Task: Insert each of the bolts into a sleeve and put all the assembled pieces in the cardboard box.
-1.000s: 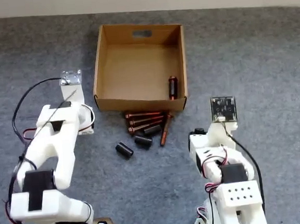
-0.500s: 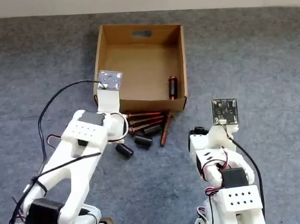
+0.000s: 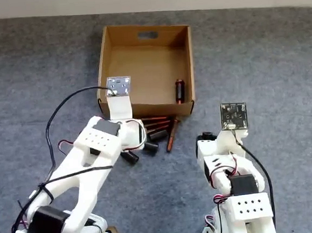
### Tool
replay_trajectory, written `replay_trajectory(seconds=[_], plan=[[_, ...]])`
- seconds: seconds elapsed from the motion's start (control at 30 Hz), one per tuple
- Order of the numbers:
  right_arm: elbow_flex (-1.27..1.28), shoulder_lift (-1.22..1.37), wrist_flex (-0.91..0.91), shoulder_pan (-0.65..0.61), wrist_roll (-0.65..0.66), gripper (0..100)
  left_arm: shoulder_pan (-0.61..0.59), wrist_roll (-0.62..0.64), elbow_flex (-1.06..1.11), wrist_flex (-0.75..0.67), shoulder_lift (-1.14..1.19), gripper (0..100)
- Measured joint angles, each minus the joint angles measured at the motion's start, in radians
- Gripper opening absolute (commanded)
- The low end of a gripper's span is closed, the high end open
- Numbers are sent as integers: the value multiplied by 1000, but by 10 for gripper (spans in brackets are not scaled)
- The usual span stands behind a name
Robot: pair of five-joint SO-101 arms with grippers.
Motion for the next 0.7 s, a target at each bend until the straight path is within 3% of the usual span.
replay_trajectory(seconds=[0.27, 0.7], plan=[[0, 0, 0, 0, 0, 5, 2, 0, 95, -181, 0, 164], [20, 0, 0, 0, 0, 5, -23, 3, 106, -206, 58, 161]])
